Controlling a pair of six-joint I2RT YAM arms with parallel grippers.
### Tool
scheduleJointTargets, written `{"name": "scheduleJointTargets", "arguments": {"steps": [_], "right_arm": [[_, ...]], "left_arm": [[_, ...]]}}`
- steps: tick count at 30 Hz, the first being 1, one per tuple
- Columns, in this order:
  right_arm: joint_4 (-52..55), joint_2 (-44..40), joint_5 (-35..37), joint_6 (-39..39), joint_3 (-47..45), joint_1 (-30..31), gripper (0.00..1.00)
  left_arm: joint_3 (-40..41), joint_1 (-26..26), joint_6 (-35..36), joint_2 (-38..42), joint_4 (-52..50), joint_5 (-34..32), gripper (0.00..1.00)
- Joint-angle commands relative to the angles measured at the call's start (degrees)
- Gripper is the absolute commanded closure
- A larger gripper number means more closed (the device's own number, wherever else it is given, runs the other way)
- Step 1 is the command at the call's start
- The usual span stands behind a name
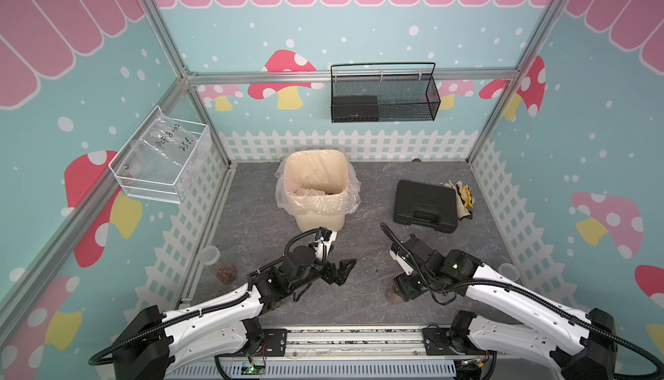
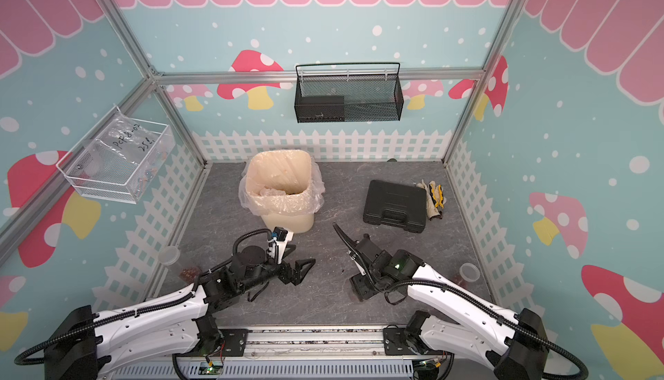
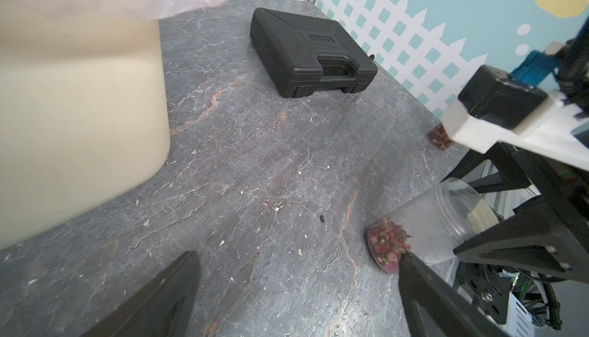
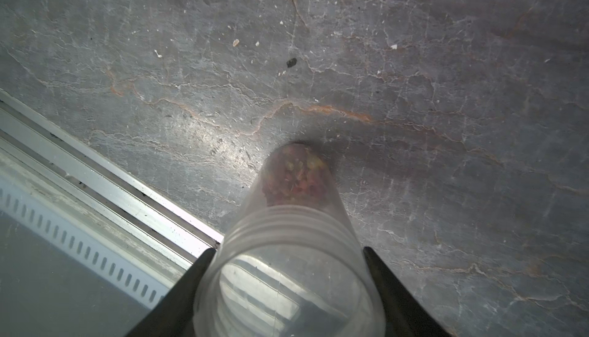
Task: Empty the moldy dried flower tea in the jars
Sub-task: Pick up the jar from the center of the board.
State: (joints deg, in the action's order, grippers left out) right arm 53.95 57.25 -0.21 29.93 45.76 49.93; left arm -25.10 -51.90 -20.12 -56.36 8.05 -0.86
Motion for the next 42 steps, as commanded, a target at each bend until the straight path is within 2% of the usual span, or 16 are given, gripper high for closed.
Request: {"name": "scheduleJointTargets", "arguments": {"steps": [1, 4, 9, 12, 16, 21, 25, 29, 35, 42], "right_arm": [[-4.8, 0.0, 2.0, -1.6, 3.9, 0.4, 0.56], [-10.4, 1.0, 1.9, -4.2, 6.3, 0.3, 0.62], [-19.4, 6.7, -1.4, -11.3, 9.9, -0.6, 0.65], [-21.9, 10.3, -5.3, -15.4, 12.0, -2.4, 0.67], [-23.2, 12.1, -13.4, -19.7, 13.4, -6.5, 0.68], [-24.1, 10.1, -19.4, -21.4, 13.1, -10.8, 0.69], [-24.2, 8.8, -24.8, -21.7, 12.9, -11.1, 0.69], [-24.4, 7.4, -29.2, -21.1, 12.0, -11.1, 0.70], [-24.2, 4.9, -32.9, -20.9, 9.5, -11.0, 0.70], [-24.7, 4.7, -36.2, -21.3, 8.6, -11.0, 0.70]], "left_arm": [[-0.3, -0.3, 1.7, 1.6, 1.6, -1.2, 0.00], [0.8, -0.3, 2.6, 3.7, 3.8, -1.7, 0.00], [4.6, -0.3, 6.6, 8.2, 10.5, -1.2, 0.01], [7.6, -0.3, 11.1, 11.2, 14.8, -1.5, 0.01], [8.9, -0.3, 18.4, 13.0, 14.9, -2.8, 0.01], [9.5, -0.4, 26.2, 11.7, 15.3, 0.8, 0.01], [8.8, -0.6, 31.0, 10.0, 15.0, 3.3, 0.01], [6.5, -1.3, 36.2, 7.6, 10.5, 4.4, 0.01], [4.7, -2.0, 40.3, 5.2, 8.2, 4.0, 0.00], [3.7, -2.3, 42.0, 2.2, 9.1, 4.9, 0.00]]}}
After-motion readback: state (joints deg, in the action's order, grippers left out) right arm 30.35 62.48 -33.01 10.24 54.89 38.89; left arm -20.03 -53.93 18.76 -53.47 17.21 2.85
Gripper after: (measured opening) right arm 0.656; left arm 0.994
